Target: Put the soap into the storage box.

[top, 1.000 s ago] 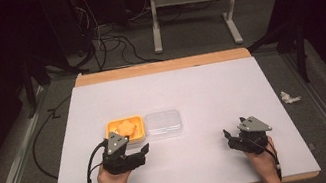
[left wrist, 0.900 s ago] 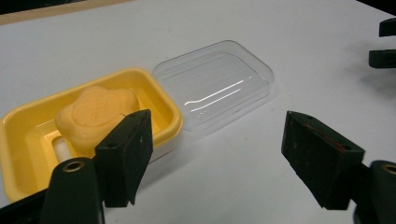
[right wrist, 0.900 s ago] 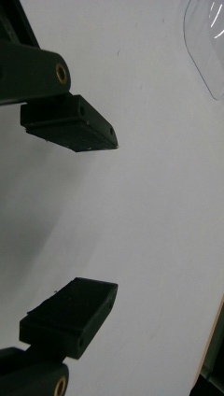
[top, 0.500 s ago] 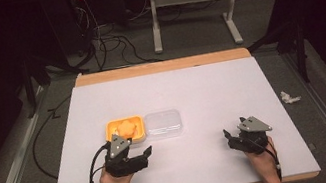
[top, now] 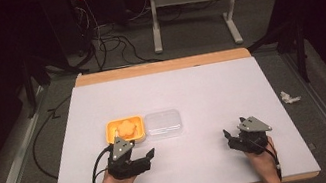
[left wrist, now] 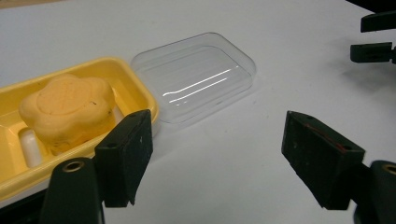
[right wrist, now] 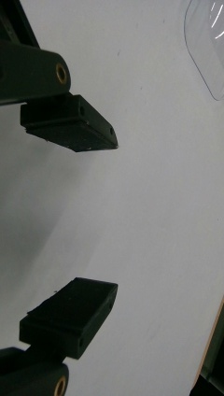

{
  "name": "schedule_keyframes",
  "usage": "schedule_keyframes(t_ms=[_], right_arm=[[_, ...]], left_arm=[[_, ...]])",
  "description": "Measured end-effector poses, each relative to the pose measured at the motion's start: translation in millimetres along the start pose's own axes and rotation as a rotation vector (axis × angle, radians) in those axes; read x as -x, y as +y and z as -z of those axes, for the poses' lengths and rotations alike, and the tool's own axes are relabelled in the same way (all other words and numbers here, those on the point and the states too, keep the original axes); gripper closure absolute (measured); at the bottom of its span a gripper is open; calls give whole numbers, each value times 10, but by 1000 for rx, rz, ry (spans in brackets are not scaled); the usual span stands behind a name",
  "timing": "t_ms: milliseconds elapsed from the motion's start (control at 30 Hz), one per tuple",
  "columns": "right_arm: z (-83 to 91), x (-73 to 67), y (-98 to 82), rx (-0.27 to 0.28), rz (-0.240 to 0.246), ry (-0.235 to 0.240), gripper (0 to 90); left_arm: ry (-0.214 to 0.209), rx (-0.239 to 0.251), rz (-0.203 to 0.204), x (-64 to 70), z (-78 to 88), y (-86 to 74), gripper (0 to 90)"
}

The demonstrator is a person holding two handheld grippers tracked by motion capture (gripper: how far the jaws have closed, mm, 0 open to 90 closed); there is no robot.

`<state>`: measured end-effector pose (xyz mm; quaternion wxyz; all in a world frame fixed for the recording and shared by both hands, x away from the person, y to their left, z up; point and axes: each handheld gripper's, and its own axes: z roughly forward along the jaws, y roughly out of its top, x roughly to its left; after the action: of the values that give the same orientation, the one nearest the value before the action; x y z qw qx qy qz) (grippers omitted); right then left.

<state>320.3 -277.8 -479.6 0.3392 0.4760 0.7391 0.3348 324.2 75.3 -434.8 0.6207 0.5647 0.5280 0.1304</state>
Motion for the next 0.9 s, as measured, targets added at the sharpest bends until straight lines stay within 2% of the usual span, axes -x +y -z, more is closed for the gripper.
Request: schedule_keyframes(t_ms=[400, 900], right_arm=[[-1, 0, 0, 0, 1, 1, 266], [-1, 2, 0, -2, 2, 1, 266]], left_arm=[[13, -15, 12, -33, -24, -87, 255], [37, -29, 23, -184, -85, -173, 253]])
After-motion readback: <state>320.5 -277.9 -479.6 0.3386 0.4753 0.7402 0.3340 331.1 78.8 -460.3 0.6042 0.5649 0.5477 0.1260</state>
